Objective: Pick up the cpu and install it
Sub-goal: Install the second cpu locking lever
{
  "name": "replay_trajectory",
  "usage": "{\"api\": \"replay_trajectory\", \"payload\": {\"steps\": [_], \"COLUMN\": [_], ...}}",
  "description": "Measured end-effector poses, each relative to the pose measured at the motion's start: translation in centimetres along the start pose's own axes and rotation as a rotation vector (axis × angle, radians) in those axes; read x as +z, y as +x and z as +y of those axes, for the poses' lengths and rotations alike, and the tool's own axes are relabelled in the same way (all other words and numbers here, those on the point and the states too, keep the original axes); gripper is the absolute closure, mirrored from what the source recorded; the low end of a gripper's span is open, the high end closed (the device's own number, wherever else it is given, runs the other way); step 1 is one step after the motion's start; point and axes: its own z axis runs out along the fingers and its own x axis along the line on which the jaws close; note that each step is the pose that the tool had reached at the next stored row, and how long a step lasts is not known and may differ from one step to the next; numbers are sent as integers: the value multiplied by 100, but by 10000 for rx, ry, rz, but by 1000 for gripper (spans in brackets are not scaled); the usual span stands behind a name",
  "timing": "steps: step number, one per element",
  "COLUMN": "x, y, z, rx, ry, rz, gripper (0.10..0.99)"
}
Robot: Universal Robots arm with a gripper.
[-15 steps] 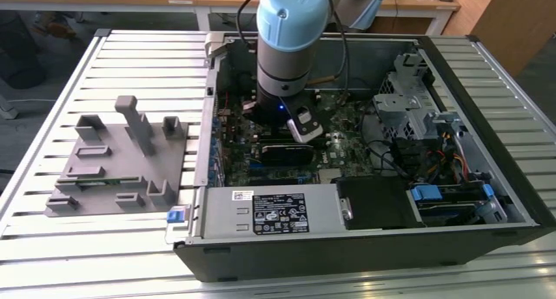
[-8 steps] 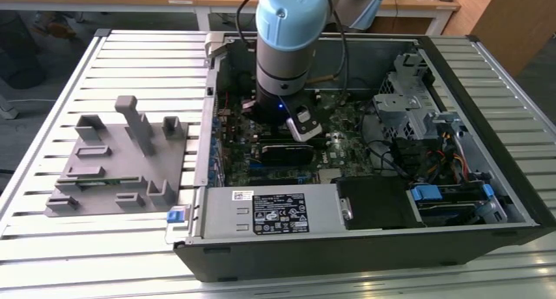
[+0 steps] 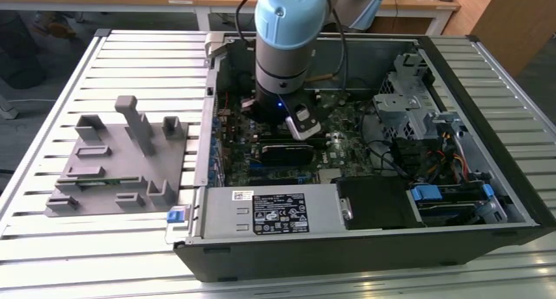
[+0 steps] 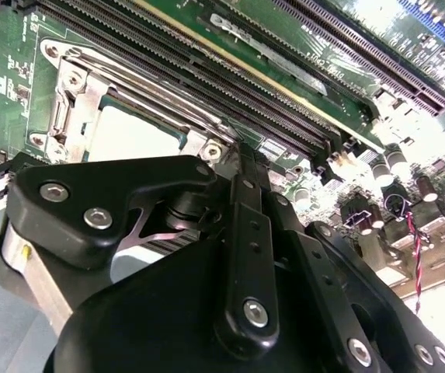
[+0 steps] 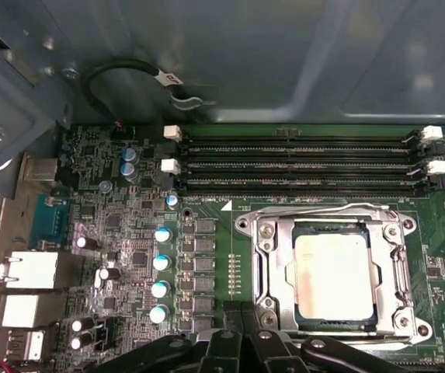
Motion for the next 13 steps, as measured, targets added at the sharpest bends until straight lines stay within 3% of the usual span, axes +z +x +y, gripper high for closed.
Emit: {"api": "replay_trajectory", "payload": {"steps": [13], "x": [17], "y": [23], "z": [42], "rx": [-6], "ry": [-61], "rz": [0], "gripper": [980]}}
